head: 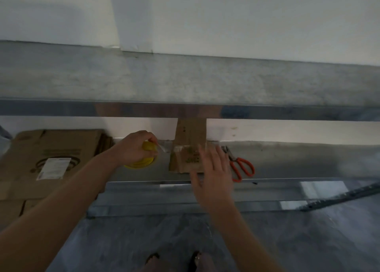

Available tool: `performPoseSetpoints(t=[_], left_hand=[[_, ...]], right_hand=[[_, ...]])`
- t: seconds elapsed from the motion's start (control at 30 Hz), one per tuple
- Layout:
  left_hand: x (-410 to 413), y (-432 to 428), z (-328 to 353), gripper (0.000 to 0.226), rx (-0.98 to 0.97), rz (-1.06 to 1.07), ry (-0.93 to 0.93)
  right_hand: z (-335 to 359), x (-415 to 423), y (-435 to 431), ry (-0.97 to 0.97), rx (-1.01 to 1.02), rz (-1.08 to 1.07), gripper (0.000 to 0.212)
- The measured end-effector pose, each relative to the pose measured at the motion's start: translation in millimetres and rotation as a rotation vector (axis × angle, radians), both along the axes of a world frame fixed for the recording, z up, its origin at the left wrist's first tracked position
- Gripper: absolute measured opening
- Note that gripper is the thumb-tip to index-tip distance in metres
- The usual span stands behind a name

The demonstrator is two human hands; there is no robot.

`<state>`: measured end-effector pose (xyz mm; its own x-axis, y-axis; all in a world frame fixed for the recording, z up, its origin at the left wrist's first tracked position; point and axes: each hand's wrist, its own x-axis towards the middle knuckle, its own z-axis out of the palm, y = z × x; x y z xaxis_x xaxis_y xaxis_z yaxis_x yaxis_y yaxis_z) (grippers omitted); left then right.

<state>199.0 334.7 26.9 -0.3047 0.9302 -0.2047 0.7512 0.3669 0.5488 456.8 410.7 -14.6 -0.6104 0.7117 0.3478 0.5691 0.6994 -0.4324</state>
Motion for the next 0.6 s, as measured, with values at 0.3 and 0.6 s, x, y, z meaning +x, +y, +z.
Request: performPoseSetpoints(t=[0.3, 0.6], left_hand=[[-8.4, 4.1, -4.5, 0.029, 0.063, -0.064, -0.068], [-8.0, 4.7, -14.3, 0.022, 0.143, -0.154, -0.137]], right_hand=[[1.2, -84.5, 3.5, 0.067, -0.267, -0.256, 0.054], [-17.2, -81.2, 6.2, 0.237, -0.299, -0.394, 0.049]])
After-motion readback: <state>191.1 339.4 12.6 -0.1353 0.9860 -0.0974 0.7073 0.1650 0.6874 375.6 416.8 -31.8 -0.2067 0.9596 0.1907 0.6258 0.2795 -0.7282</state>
